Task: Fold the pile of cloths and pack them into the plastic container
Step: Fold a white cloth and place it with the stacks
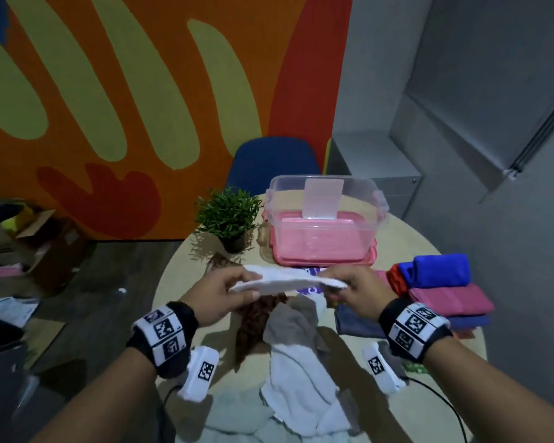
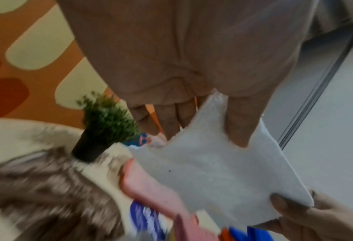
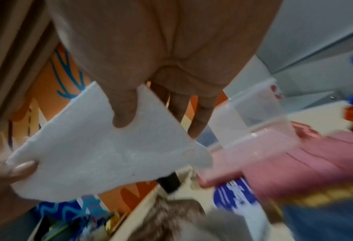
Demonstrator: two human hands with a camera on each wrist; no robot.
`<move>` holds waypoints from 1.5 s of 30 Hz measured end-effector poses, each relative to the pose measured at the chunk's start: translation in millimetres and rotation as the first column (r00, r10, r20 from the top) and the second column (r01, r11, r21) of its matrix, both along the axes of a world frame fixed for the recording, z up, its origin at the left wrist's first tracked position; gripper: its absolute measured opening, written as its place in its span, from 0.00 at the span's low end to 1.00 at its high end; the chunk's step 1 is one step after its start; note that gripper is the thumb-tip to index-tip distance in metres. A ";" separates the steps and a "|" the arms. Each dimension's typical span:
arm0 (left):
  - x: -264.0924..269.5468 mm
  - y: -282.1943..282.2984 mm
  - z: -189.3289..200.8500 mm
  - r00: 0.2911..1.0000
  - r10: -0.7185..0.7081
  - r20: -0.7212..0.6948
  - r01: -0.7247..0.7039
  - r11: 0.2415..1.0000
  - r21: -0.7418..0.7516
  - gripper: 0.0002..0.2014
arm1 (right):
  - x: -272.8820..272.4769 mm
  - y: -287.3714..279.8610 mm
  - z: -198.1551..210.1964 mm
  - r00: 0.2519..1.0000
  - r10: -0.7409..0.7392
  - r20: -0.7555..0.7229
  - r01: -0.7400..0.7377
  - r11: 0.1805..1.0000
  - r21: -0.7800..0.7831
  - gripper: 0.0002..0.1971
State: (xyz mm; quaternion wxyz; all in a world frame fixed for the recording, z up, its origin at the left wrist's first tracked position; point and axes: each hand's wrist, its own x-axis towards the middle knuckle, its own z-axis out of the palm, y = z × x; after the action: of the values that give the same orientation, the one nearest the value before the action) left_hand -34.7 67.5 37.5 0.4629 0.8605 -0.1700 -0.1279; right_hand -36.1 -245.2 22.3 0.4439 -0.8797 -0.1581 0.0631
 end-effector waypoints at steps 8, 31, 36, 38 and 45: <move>-72.4 -4.9 -131.4 0.923 -0.094 -0.374 0.114 0.993 0.033 0.12 | -89.2 -22.7 -105.8 0.843 0.125 -0.523 -0.263 0.945 -0.197 0.13; -56.5 -22.5 -184.0 0.949 0.216 -0.231 -0.093 0.889 0.448 0.23 | -50.3 12.3 -131.9 0.793 -0.275 -0.543 0.168 0.956 -0.239 0.18; -36.7 -43.8 -116.2 0.978 -0.004 -0.210 0.029 0.993 0.113 0.32 | -42.1 17.9 -83.5 0.904 -0.054 -0.424 0.090 0.994 0.066 0.25; -24.4 -56.2 -81.2 0.955 -0.056 -0.292 0.040 0.998 -0.058 0.25 | -33.4 22.5 -57.9 0.940 -0.016 -0.342 0.083 0.979 0.184 0.28; -0.2 -72.8 -19.5 0.986 0.019 -0.165 -0.092 0.889 -0.449 0.18 | -16.2 13.4 -16.3 0.964 -0.035 -0.265 0.127 0.932 0.338 0.24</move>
State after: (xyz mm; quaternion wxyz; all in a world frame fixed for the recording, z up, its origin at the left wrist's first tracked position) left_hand -34.9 -5.3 18.0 0.6669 0.7199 -0.1339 -0.1380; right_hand -52.3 -231.8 6.0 0.6131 -0.7763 -0.0719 0.1277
